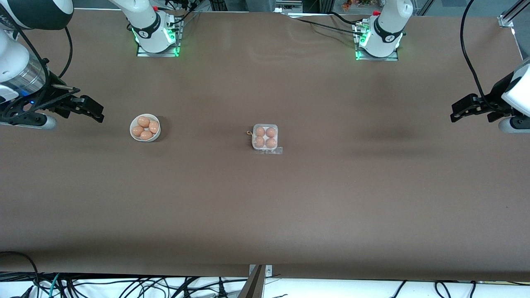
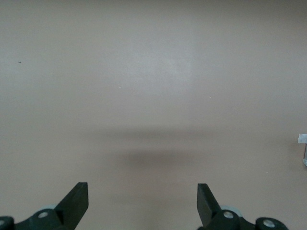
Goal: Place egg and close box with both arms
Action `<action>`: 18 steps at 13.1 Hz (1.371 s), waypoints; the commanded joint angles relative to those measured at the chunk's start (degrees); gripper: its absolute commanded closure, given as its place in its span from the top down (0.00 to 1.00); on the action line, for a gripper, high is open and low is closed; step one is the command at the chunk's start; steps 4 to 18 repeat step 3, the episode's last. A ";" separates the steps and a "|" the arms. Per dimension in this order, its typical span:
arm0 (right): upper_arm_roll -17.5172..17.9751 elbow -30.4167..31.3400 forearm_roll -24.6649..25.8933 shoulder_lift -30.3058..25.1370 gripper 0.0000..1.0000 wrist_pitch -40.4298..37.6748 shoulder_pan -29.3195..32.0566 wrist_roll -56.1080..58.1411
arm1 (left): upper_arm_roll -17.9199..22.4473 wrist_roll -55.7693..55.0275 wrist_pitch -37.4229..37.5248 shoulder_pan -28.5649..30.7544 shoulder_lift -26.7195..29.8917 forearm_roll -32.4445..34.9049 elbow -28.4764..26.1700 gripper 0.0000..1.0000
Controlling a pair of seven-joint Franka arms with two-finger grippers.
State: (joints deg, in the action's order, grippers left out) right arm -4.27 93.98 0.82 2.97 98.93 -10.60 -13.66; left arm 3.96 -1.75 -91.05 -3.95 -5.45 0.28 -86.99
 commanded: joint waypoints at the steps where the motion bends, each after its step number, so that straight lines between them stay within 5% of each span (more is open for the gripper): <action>1: -0.04 -1.25 -0.20 0.28 1.00 -0.58 -0.29 -1.97 | -0.61 -0.18 1.74 -0.18 1.23 -0.72 -0.64 1.00; 18: -0.04 -1.25 -0.29 0.28 1.00 -0.41 -0.29 -2.51 | -0.88 -0.27 2.37 -0.09 1.14 -0.72 -0.11 1.00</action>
